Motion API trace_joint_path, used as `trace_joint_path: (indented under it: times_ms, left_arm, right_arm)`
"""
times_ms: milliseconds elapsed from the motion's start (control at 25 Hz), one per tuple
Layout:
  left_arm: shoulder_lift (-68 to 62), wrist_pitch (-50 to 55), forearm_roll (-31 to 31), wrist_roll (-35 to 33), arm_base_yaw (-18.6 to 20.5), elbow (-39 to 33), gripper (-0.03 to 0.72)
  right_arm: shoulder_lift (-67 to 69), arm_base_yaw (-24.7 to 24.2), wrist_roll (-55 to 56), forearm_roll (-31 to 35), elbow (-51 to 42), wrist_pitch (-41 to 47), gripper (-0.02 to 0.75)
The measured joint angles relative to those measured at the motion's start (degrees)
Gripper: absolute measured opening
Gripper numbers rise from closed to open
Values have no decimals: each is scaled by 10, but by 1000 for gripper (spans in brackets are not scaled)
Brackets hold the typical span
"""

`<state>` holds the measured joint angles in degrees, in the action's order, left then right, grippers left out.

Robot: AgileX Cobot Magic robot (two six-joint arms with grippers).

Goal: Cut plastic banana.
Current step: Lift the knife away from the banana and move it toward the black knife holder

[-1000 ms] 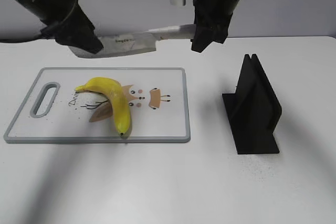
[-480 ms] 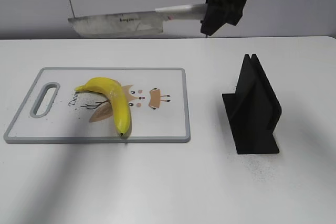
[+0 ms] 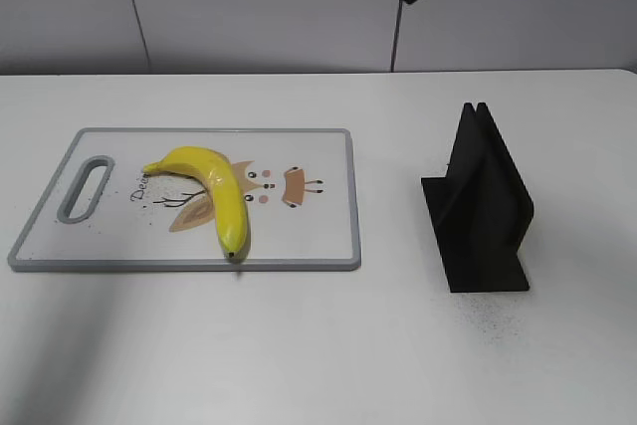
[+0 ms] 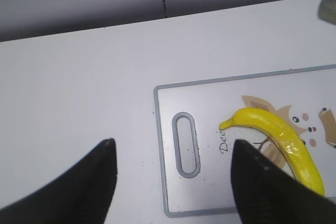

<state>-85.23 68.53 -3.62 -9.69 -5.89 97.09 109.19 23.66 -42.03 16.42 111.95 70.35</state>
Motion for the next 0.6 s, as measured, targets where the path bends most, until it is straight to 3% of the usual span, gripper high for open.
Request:
trace_joint_path:
  times_ms: [280, 600]
  left_arm:
    - [73, 11, -6, 36, 11, -17, 609]
    - [216, 13, 4, 40, 11, -198, 592]
  right_arm:
    - [-45, 0, 199, -30, -3, 0, 164]
    - [-99, 0, 373, -68, -75, 0, 164]
